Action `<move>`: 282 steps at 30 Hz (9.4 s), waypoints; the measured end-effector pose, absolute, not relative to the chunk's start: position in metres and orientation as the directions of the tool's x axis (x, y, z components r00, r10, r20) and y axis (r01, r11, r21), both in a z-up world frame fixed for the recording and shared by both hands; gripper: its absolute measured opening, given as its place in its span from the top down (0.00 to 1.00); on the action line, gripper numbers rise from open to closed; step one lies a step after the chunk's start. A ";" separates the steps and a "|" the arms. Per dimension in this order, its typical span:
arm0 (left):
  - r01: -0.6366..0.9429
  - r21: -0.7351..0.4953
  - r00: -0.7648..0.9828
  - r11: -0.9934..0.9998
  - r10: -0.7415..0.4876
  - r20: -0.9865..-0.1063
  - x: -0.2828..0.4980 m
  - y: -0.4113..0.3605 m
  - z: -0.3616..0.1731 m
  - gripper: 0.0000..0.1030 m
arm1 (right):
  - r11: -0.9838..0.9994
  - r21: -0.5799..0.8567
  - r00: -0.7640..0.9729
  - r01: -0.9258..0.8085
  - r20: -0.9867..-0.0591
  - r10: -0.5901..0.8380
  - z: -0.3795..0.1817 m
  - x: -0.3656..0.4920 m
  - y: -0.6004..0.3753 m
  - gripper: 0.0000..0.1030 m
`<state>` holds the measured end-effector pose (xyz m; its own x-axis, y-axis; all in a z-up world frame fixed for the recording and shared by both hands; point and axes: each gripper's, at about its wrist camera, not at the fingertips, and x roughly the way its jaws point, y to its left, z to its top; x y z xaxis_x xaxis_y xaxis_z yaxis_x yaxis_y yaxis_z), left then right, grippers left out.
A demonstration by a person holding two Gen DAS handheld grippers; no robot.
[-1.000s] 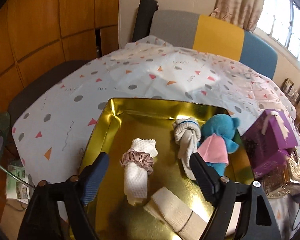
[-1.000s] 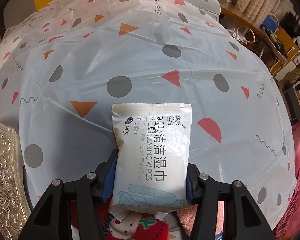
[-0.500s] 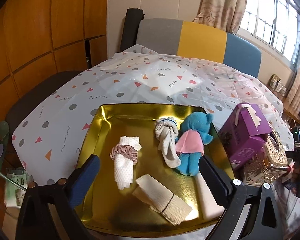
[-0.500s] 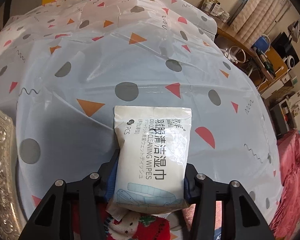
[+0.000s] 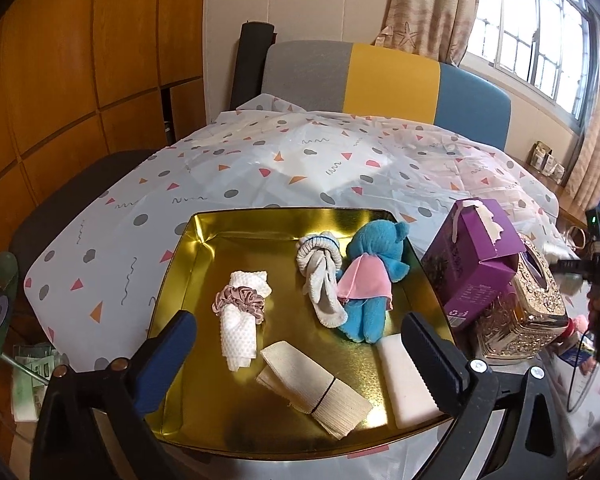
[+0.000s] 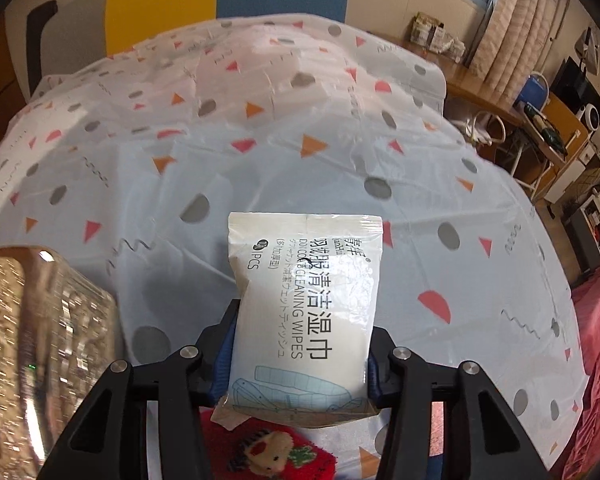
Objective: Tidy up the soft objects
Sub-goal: 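Carry the white wipes packet into the gold tray and release it with the right gripper, then move both grippers back and grasp the red knit item with the left gripper, then hold the red knit item in the left gripper while the right gripper grasps the white soap box, then carry the red knit item into the gold tray and release it with the left gripper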
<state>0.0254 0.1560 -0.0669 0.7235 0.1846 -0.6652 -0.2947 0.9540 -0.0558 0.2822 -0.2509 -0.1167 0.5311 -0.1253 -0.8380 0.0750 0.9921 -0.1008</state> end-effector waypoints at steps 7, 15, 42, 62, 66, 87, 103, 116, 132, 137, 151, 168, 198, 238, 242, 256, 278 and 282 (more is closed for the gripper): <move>-0.284 -0.044 0.716 0.958 0.181 -0.675 0.024 0.151 -0.070 0.00 | 0.997 -0.078 0.613 0.014 -0.787 -0.070 -0.069 0.281 -0.228 0.51; -0.287 -0.048 0.713 0.957 0.180 -0.678 0.021 0.152 -0.072 0.00 | 0.992 -0.037 0.693 -0.122 -0.718 0.059 -0.015 0.267 -0.179 0.51; -0.420 -0.083 0.709 0.904 0.269 -0.652 -0.006 0.200 -0.066 0.00 | 0.740 0.103 0.370 -0.665 -0.814 0.447 -0.084 0.132 0.056 0.51; -0.414 -0.076 0.693 0.907 0.260 -0.672 -0.003 0.199 -0.074 0.00 | 0.758 0.198 0.248 -0.622 -0.868 0.430 -0.140 0.131 0.066 0.40; -0.410 -0.072 0.695 0.909 0.260 -0.671 -0.002 0.198 -0.074 0.00 | 0.756 0.185 0.282 -0.628 -0.851 0.443 -0.128 0.128 0.060 0.40; -0.317 -0.054 0.724 0.947 0.205 -0.659 -0.002 0.172 -0.067 0.00 | 0.847 -0.005 0.583 -0.531 -0.728 0.360 -0.067 0.108 -0.020 0.40; -0.217 -0.011 0.741 0.976 0.158 -0.652 0.005 0.135 -0.059 0.00 | 0.970 -0.033 0.714 -0.241 -0.683 0.154 -0.041 0.138 -0.162 0.40; -0.050 0.040 0.767 0.998 0.064 -0.638 0.015 0.077 -0.047 0.00 | 0.990 -0.011 0.725 0.138 -0.680 -0.108 -0.054 0.152 -0.312 0.40; 0.357 -0.028 0.693 0.934 -0.284 -0.663 0.059 -0.053 -0.023 0.03 | 0.824 0.252 0.652 0.507 -0.738 -0.175 -0.096 0.138 -0.431 0.40; 0.495 -0.075 0.566 0.866 -0.387 -0.728 0.086 -0.117 -0.032 0.32 | 0.800 0.291 0.638 0.524 -0.757 -0.143 -0.102 0.136 -0.438 0.40; 0.371 -0.290 0.212 0.882 -0.385 -0.898 0.213 -0.227 -0.097 0.48 | 0.795 0.355 0.651 0.492 -0.756 -0.065 -0.106 0.139 -0.439 0.40; 0.475 -0.149 0.226 0.867 -0.284 -0.932 0.240 -0.266 -0.144 0.76 | 0.760 0.453 0.691 0.465 -0.723 0.009 -0.105 0.136 -0.446 0.40; 0.345 -0.180 0.406 0.921 -0.319 -0.856 0.242 -0.204 -0.068 0.76 | 0.948 0.305 0.494 0.087 -0.840 0.225 -0.127 0.162 -0.349 0.18; -0.203 -0.230 0.668 0.952 -0.037 -0.743 0.210 0.167 -0.009 0.76 | 0.995 0.093 0.425 0.048 -0.903 0.064 -0.146 0.172 -0.324 0.28; -0.308 -0.244 0.650 0.919 0.016 -0.760 0.173 0.216 -0.041 0.76 | 0.996 0.075 0.430 0.038 -0.901 0.052 -0.147 0.172 -0.321 0.29; -0.404 -0.114 0.573 0.908 0.154 -0.805 0.106 0.242 -0.125 0.65 | 1.000 0.002 0.452 -0.002 -0.892 0.003 -0.146 0.172 -0.312 0.29; -0.340 -0.015 0.709 0.940 0.246 -0.661 0.038 0.161 -0.085 0.00 | 0.997 -0.076 0.465 -0.019 -0.883 -0.059 -0.147 0.169 -0.305 0.30; -0.322 -0.010 0.706 0.947 0.233 -0.669 0.034 0.153 -0.083 0.00 | 0.996 -0.088 0.470 -0.024 -0.880 -0.067 -0.147 0.168 -0.303 0.30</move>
<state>0.0339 0.1532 -0.0828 0.7058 0.2328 -0.6691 -0.3221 0.9466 -0.0104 0.1680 -0.3033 -0.1473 0.4698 -0.0666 -0.8803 -0.0244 0.9958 -0.0884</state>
